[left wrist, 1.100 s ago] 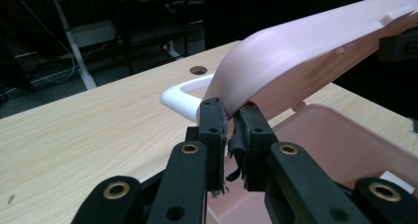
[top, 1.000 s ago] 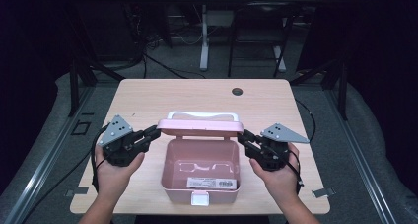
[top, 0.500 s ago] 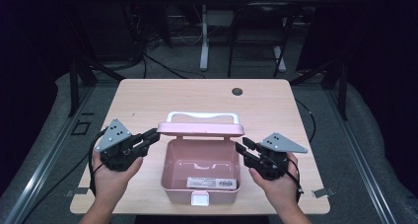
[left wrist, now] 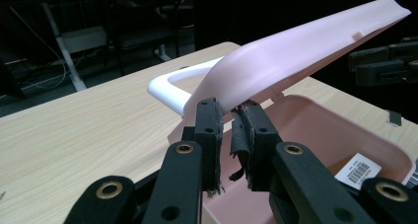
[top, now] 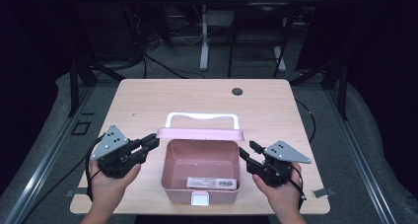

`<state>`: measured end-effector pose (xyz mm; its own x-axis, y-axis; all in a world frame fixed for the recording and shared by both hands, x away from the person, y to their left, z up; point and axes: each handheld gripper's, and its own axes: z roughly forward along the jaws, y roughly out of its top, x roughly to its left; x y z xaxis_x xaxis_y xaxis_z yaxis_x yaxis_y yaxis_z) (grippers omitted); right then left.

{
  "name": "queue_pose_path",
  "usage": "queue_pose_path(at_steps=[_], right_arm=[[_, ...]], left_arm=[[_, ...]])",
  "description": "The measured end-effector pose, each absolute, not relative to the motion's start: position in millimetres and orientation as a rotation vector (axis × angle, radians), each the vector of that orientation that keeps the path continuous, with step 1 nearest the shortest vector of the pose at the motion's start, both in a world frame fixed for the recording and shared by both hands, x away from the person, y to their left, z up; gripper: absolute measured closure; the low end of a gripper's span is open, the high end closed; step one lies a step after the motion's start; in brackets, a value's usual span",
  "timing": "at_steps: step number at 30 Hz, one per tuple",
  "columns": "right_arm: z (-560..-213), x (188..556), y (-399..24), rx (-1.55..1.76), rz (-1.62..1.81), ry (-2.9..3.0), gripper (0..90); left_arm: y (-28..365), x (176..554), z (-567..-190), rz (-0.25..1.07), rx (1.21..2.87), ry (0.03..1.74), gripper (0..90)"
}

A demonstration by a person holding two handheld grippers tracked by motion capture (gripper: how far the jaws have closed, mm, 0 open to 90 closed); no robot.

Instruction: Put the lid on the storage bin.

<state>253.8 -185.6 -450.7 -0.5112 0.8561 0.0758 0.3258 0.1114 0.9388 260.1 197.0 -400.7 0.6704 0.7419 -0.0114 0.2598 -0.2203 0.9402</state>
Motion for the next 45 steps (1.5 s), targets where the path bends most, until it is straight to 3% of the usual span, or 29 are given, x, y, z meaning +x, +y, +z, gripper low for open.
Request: queue_pose_path(at_steps=[11,45], right_arm=[[-470,254,-200,1.147,1.357,1.885,45.5],[-501,252,-221,1.243,1.332,1.864,44.5]], left_arm=[[199,252,-406,0.536,1.787,0.793,78.5],[203,219,-435,0.511,1.847,0.772,77.7]])
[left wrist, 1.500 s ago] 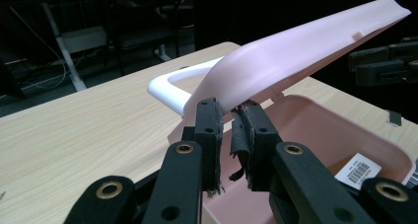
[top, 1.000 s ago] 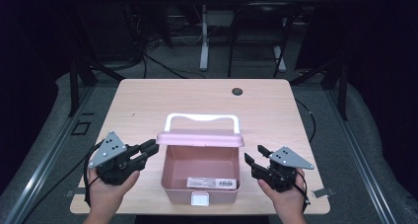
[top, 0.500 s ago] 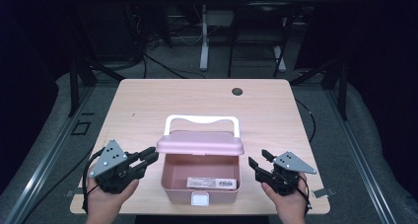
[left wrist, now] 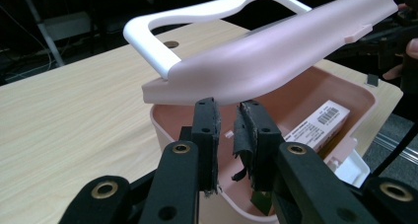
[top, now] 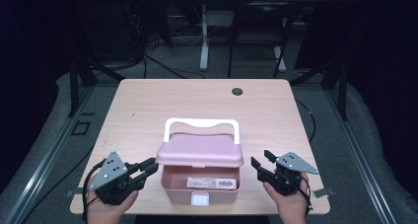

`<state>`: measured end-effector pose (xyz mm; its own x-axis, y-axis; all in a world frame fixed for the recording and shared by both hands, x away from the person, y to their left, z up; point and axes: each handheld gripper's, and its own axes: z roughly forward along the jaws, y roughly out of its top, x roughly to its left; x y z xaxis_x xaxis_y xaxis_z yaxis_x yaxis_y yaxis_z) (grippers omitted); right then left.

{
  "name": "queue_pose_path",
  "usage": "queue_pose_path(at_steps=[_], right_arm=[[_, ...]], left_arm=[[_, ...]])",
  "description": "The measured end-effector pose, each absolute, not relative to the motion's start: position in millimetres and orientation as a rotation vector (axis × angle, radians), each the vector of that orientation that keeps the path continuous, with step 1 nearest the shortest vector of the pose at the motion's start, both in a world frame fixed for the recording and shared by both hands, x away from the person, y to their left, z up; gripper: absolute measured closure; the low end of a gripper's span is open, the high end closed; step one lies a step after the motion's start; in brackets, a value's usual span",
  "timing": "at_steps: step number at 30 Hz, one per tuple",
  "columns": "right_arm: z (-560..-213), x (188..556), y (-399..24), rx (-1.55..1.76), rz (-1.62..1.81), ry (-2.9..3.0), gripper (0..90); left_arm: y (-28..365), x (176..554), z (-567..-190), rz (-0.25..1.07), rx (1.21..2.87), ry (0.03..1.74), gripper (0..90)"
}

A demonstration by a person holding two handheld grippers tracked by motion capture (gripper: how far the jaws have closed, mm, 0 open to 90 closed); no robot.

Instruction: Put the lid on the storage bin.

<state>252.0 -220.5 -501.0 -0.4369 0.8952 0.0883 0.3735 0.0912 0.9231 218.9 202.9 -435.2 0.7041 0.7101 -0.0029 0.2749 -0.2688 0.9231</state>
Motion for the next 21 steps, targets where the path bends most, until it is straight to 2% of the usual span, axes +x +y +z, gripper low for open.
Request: queue_pose_path(at_steps=[21], right_arm=[[-504,251,-223,1.259,1.333,1.855,44.6]], left_arm=[[204,203,-469,0.495,1.882,0.774,77.9]])
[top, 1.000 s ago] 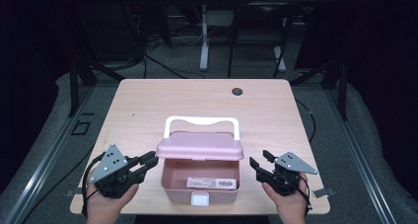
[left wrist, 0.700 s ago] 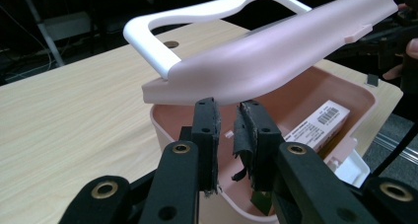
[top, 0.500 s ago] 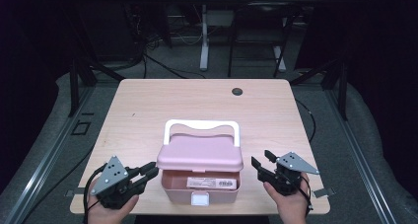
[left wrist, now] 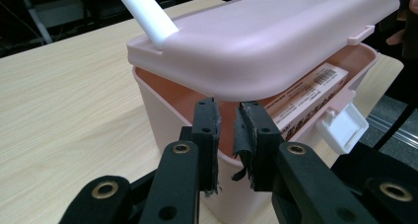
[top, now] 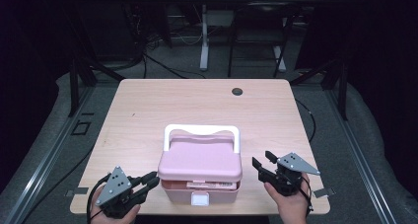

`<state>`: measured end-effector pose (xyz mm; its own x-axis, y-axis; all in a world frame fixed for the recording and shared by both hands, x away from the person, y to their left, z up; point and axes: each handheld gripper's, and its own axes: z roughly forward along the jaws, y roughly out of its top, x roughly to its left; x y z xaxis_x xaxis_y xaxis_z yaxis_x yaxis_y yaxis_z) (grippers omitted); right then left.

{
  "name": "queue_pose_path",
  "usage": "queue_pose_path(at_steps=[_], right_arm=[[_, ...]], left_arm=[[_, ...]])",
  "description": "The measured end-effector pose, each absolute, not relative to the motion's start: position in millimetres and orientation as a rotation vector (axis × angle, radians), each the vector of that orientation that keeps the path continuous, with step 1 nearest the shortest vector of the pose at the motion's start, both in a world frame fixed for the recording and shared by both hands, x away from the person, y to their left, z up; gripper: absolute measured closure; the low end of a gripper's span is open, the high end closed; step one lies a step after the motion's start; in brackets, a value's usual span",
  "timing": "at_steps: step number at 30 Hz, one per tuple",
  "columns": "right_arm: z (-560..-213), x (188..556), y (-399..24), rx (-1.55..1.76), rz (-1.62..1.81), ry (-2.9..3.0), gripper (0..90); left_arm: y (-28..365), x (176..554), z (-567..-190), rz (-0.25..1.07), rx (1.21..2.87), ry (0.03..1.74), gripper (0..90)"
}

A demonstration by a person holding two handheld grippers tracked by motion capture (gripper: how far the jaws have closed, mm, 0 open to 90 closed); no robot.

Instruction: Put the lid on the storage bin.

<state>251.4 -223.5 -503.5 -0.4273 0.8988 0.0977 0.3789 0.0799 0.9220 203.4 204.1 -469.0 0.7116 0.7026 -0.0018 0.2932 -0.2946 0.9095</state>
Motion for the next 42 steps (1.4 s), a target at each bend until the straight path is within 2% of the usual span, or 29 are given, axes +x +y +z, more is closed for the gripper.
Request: queue_pose_path(at_steps=[36,42], right_arm=[[-507,250,-228,1.295,1.357,1.831,45.9],[-506,249,-227,1.291,1.365,1.831,46.0]], left_arm=[[211,204,-486,0.428,1.945,0.795,78.0],[217,204,-486,0.422,1.914,0.813,77.9]])
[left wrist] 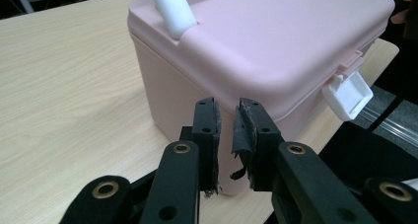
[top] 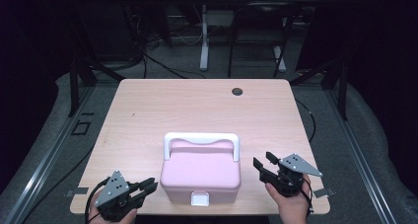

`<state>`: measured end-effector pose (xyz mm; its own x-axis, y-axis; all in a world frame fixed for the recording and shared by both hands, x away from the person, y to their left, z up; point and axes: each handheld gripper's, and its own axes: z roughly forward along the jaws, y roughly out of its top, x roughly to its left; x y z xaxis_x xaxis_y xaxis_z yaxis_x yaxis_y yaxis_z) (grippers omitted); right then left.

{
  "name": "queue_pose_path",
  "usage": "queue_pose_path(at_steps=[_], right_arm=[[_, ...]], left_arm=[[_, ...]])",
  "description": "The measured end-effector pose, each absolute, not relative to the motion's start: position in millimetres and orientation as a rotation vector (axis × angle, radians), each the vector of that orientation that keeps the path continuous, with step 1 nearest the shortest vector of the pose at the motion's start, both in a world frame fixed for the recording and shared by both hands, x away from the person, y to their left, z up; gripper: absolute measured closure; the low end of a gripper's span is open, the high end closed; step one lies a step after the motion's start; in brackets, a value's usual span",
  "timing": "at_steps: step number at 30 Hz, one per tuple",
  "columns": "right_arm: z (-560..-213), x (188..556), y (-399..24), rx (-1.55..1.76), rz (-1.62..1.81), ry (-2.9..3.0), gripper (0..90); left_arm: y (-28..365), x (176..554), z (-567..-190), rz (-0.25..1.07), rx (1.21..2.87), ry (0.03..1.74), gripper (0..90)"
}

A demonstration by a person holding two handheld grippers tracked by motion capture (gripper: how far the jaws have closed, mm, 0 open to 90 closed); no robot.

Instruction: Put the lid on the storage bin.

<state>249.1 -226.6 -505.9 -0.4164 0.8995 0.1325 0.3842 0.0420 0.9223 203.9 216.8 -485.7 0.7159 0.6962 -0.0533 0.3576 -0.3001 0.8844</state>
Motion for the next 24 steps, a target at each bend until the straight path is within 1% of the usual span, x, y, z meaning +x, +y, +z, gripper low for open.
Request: queue_pose_path(at_steps=[7,9,12,17,20,24], right_arm=[[-507,249,-228,1.290,1.356,1.830,46.0],[-507,249,-228,1.293,1.352,1.830,46.0],[-508,250,-229,1.300,1.354,1.830,46.0],[-509,250,-229,1.303,1.357,1.831,46.0],[-509,250,-229,1.304,1.355,1.832,46.0],[-510,251,-230,1.307,1.352,1.831,46.0]], left_arm=[[219,207,-488,0.433,1.908,0.827,74.7],[220,208,-488,0.444,1.905,0.838,72.3],[221,210,-489,0.460,1.892,0.859,66.3],[225,214,-489,0.460,1.898,0.875,64.1],[225,218,-489,0.457,1.896,0.886,60.3],[223,226,-484,0.463,1.887,0.894,58.1]])
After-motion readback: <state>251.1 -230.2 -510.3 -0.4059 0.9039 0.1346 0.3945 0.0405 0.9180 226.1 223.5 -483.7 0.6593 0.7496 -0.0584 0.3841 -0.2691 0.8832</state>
